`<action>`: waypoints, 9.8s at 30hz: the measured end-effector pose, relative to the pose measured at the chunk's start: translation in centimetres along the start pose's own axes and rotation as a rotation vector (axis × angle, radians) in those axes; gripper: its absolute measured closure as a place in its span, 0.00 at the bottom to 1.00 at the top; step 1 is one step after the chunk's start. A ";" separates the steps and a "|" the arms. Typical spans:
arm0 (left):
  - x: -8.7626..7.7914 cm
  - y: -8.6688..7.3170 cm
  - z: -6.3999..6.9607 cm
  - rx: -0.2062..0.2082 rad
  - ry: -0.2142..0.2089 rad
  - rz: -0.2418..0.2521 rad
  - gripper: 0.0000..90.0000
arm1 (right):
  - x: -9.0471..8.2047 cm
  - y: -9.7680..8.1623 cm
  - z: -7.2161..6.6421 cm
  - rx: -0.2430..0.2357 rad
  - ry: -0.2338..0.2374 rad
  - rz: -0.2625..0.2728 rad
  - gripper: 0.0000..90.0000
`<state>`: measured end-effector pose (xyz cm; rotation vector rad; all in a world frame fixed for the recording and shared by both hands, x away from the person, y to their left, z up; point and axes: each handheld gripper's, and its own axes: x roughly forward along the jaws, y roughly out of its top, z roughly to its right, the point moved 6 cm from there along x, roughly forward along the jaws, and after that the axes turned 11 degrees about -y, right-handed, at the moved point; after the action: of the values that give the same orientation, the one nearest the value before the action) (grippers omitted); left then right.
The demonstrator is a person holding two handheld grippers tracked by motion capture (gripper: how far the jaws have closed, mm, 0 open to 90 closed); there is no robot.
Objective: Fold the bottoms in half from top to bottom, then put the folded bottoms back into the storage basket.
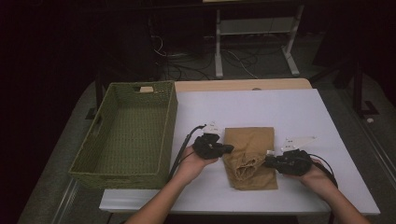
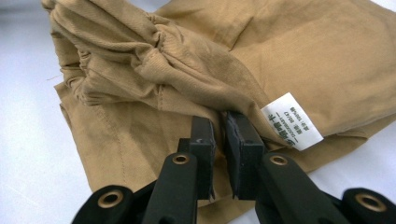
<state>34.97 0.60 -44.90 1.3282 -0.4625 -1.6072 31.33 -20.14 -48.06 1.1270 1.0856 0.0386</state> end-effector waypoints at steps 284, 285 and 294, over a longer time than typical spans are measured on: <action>-6.4 8.4 -2.9 -0.133 0.200 0.005 0.94 | -1.9 10.7 -2.9 0.008 0.098 0.221 0.96; -6.7 8.6 -2.8 -0.131 0.204 0.002 0.94 | -2.0 11.0 -3.0 0.003 0.100 0.223 0.96; -10.3 9.7 -2.4 -0.127 0.251 0.019 0.94 | -2.1 14.3 -3.9 -0.024 0.132 0.249 0.96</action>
<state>40.64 5.49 -32.66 1.4003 -0.2160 -1.4066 34.26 -11.57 -36.14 1.2466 1.0521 0.3248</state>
